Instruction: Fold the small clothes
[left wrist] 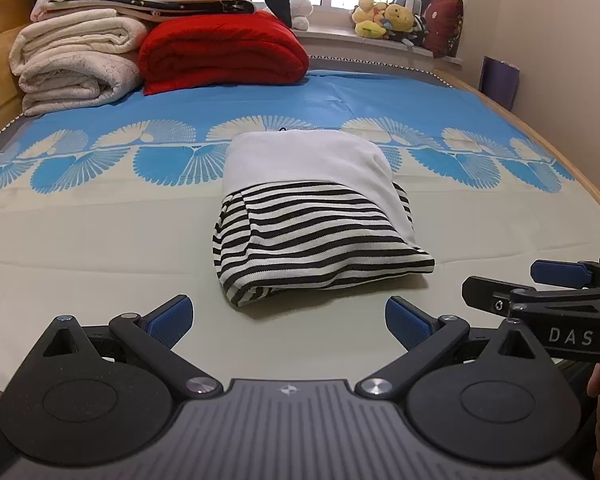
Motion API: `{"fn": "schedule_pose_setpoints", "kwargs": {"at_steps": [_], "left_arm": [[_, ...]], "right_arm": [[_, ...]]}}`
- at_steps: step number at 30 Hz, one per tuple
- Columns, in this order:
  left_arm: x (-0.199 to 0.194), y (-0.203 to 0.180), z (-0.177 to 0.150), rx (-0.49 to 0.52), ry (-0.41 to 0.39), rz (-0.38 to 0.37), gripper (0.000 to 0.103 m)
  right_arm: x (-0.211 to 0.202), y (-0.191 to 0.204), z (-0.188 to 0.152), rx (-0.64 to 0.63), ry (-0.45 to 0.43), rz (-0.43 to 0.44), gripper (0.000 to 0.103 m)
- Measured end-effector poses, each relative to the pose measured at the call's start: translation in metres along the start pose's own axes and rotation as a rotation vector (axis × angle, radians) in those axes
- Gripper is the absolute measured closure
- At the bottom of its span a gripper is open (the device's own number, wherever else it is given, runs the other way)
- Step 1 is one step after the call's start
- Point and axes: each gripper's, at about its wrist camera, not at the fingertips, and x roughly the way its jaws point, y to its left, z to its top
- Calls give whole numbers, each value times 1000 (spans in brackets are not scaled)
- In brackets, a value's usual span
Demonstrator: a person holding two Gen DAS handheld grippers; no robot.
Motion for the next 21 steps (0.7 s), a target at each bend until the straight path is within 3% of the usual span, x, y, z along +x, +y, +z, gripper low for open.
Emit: {"fn": "schedule_pose_setpoints", "kwargs": {"at_steps": [21], "left_arm": [[5, 9, 2, -45, 5, -8, 1]], "right_arm": [[5, 8, 4, -45, -32, -9, 17]]}}
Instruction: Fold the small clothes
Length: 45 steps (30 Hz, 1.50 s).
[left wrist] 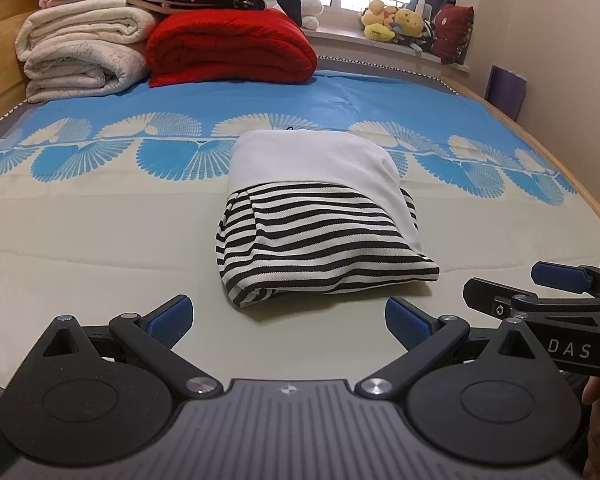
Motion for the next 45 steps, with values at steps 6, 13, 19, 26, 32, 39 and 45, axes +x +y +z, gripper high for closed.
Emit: {"fn": "schedule_pose_setpoints", "kwargs": {"at_steps": [6, 13, 19, 26, 32, 39, 45], "left_arm": [[0, -1, -1, 0, -2, 0, 1], [0, -1, -1, -2, -2, -1, 1], [-1, -3, 1, -3, -1, 3, 1], [2, -5, 2, 0, 5, 13, 1], [4, -5, 1, -2, 6, 12, 1], [4, -5, 1, -3, 6, 11, 1], [4, -5, 1, -4, 6, 11, 1]], "right_arm": [[0, 0, 0, 0, -1, 0, 17], [0, 0, 0, 1, 0, -1, 17], [0, -1, 0, 3, 0, 0, 17], [-4, -1, 1, 17, -10, 7, 17], [-4, 0, 1, 15, -10, 6, 17], [-4, -1, 1, 16, -10, 7, 17], [-4, -1, 2, 17, -9, 7, 17]]}}
